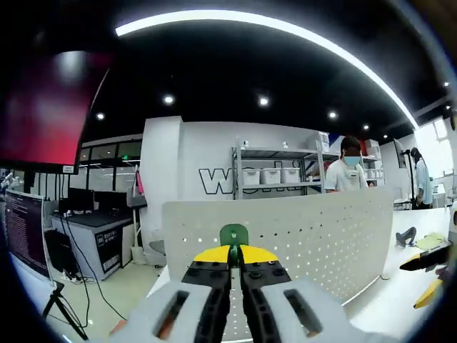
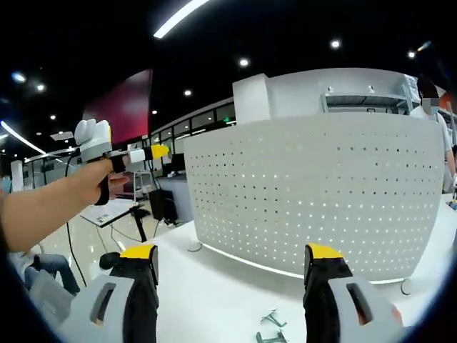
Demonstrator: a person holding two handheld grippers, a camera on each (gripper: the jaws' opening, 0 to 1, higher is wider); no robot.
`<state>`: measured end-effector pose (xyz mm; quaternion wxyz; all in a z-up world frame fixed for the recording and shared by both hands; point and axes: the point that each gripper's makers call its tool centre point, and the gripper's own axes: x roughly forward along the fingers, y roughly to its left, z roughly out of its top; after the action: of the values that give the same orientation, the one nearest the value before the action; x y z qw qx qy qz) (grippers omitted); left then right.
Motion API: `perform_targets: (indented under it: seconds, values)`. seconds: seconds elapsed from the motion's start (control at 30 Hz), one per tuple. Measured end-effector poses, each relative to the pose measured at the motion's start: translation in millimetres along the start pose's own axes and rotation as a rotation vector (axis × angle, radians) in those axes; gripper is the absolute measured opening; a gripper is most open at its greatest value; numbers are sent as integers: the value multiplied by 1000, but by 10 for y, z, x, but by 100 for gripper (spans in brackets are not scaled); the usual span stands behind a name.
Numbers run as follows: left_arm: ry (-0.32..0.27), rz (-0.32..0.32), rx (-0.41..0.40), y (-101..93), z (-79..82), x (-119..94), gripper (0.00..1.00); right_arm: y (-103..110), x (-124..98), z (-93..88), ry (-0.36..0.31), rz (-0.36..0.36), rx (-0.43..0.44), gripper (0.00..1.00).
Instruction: Insert the hook assembly into the mounting plate slot until the hook locks in place.
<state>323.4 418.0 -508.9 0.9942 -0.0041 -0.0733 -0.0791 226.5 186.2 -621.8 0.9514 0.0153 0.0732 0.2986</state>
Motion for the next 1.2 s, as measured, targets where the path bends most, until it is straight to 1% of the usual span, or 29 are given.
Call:
perform_targets:
  seconds: [0.2, 0.37, 0.77, 0.9, 1.2]
  values:
    - [-11, 21, 14, 76, 34, 190, 3, -49, 21, -8, 5, -3, 5, 86]
    - [-9, 42, 24, 129, 8, 310, 3, -133, 31, -31, 13, -14, 11, 86]
    - [-3, 72, 45, 274, -19, 537, 3, -188, 94, -53, 22, -21, 16, 86]
    - [1, 76, 49, 343, -42, 635, 3, -202, 98, -61, 25, -24, 15, 85]
    - [19, 83, 51, 395, -143, 757, 3, -257, 100, -98, 37, -36, 18, 85]
